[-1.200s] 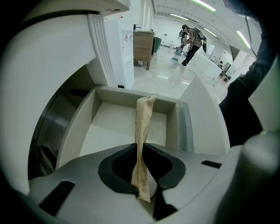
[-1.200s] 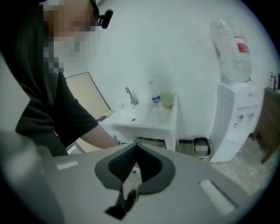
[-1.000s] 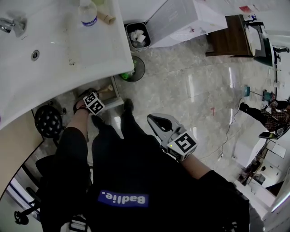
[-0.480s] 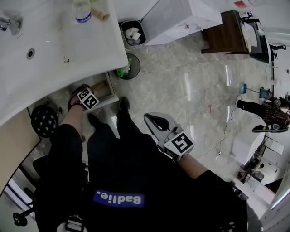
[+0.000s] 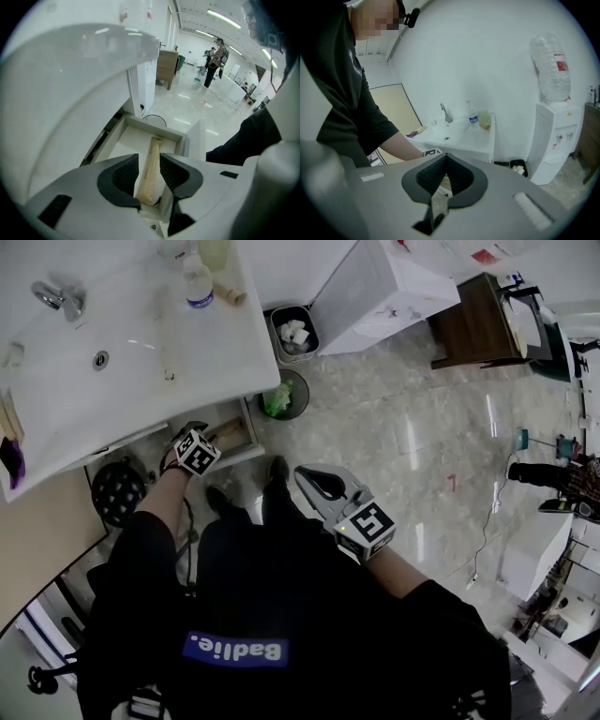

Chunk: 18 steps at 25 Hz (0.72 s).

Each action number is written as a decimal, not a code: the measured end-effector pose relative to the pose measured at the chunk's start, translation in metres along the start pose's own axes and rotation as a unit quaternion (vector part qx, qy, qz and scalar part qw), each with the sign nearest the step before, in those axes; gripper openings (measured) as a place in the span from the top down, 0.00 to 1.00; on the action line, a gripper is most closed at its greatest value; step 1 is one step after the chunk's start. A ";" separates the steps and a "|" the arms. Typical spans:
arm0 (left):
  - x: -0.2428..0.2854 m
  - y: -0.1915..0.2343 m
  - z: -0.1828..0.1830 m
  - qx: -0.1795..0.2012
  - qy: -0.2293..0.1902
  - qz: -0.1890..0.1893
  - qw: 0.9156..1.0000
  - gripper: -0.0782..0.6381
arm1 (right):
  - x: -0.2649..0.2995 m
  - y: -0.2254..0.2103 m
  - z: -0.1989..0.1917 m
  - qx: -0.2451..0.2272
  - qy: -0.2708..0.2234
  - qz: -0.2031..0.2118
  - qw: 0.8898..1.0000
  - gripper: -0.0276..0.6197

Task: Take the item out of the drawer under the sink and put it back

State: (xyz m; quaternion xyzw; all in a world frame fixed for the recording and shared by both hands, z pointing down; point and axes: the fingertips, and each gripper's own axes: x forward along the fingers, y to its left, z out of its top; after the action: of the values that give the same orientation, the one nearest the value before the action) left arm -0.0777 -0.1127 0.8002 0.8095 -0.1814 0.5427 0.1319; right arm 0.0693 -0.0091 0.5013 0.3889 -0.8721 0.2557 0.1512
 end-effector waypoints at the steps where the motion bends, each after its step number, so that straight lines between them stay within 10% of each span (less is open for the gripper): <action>1: -0.011 -0.002 0.003 -0.005 -0.008 0.000 1.000 0.72 | 0.002 0.002 0.004 -0.002 -0.005 0.003 1.000 0.95; 10: -0.115 -0.036 0.035 -0.066 -0.127 0.012 0.990 0.72 | 0.017 0.029 0.039 -0.031 -0.040 0.037 0.998 0.95; 18: -0.216 -0.055 0.060 -0.151 -0.245 0.014 0.958 0.72 | 0.031 0.049 0.062 -0.047 -0.059 0.063 0.995 0.95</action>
State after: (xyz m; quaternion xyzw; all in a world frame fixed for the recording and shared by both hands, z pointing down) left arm -0.0777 -0.0551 0.5768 0.8856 -0.2989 0.2959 0.1968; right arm 0.0075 -0.0349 0.4488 0.3402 -0.9132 0.2002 0.1012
